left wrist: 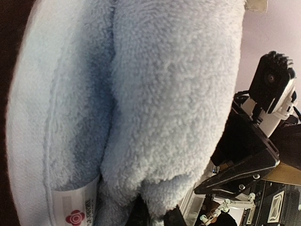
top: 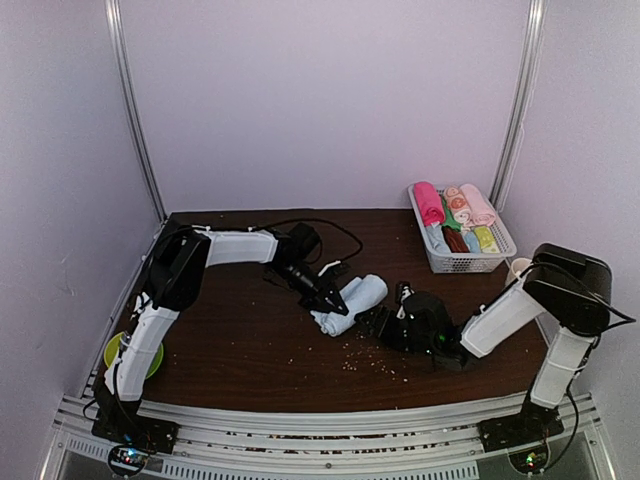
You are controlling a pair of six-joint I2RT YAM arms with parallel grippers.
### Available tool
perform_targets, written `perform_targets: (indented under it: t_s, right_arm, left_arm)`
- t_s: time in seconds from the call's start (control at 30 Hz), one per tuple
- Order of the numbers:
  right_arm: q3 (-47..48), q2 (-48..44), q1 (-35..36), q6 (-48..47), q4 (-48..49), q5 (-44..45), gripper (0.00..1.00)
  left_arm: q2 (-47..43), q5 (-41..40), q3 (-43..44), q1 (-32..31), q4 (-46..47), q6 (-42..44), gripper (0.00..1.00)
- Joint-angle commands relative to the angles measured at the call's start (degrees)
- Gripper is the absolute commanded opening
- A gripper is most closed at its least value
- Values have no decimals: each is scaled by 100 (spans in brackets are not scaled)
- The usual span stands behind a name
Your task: Roll the towels
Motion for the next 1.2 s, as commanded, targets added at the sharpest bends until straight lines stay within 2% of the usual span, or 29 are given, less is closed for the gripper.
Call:
perform_targets:
  t_s: [0.0,0.07,0.1,0.13,0.17,0.33,0.47,0.57,0.73,0.8,0.87,1.03,1.17]
  right_arm:
    - [193,371,-127,386,1060,-342,68]
    - [203,342,-139,163,1128,-395,69]
    - [208,240,-125,-77,1076,-438,76]
    - [223,75,-104,-321,817,-387,96]
    - [218,-178,-78,-617,459,-203,100]
    - [658,-1404,158,-2450,-1868,694,99]
    - [1542,-1918,519,-4504,-3724,1683,99]
    - [1948,-2110,619,-5634,-4439,1986,99]
    - [1894,-2481,619,-7104,-4452,1819,100]
    - [1864,-2494,501,-6744,-4445,1887,99]
    - [1841,-2440,280,-5806,-4438,1457,100]
    - [1610,-2051,256,-3751,-3847,912,100]
    - [1438,-1573,256,-2522,-3112,711,100]
  left_arm:
    - [219,-532,-125,54,43,94,0]
    - [191,-664,-135,78,-36,193,0]
    - [194,-716,-115,109,-69,244,0]
    - [220,-772,-44,136,-166,342,0]
    - [257,-791,42,177,-313,448,0]
    - [323,-748,128,400,-490,615,0]
    - [532,-860,490,419,-1162,1087,0]
    - [644,-1016,629,423,-1361,1279,0]
    - [1016,-1000,1165,430,-1780,1449,0]
    - [1076,-1040,1265,454,-1831,1483,1]
    - [1104,-1098,1352,517,-1831,1482,1]
    - [1202,-1124,1591,632,-1900,1499,1]
    - [1298,-1016,1605,637,-1882,1545,1]
